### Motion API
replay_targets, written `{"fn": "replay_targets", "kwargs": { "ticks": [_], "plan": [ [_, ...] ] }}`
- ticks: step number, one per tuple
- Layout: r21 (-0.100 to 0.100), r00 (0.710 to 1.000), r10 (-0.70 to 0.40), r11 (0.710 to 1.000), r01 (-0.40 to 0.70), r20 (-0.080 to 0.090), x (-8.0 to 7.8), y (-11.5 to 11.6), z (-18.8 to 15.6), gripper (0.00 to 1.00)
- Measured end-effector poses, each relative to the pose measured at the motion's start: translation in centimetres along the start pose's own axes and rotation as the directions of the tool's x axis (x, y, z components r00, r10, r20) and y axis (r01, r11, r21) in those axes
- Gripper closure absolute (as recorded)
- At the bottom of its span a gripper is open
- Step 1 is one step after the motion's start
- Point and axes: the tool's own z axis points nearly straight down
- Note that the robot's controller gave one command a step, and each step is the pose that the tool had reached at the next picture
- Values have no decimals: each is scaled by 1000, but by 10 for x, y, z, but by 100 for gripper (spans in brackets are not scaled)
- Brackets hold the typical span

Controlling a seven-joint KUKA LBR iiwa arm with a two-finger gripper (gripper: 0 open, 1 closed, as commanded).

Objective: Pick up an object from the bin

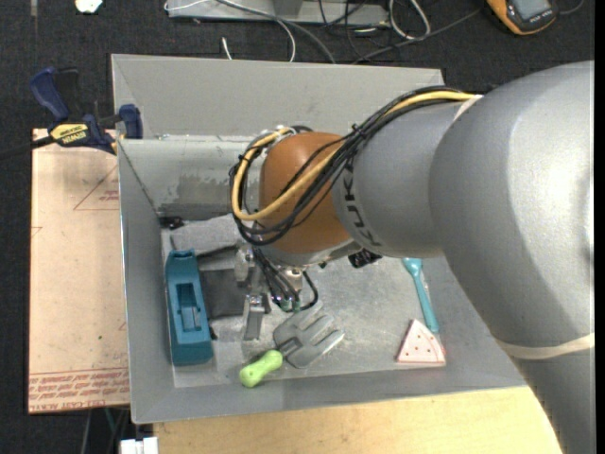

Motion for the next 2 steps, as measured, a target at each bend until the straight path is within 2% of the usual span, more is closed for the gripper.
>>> {"fn": "replay_targets", "kwargs": {
  "ticks": [1, 2],
  "plan": [
    [1, 1000, -17, 1000, 17, -2, 1, -3, 12, 0],
    [-4, 1000, 30, 1000, -30, 5, -20, 1, 16, 100]
  ]
}}
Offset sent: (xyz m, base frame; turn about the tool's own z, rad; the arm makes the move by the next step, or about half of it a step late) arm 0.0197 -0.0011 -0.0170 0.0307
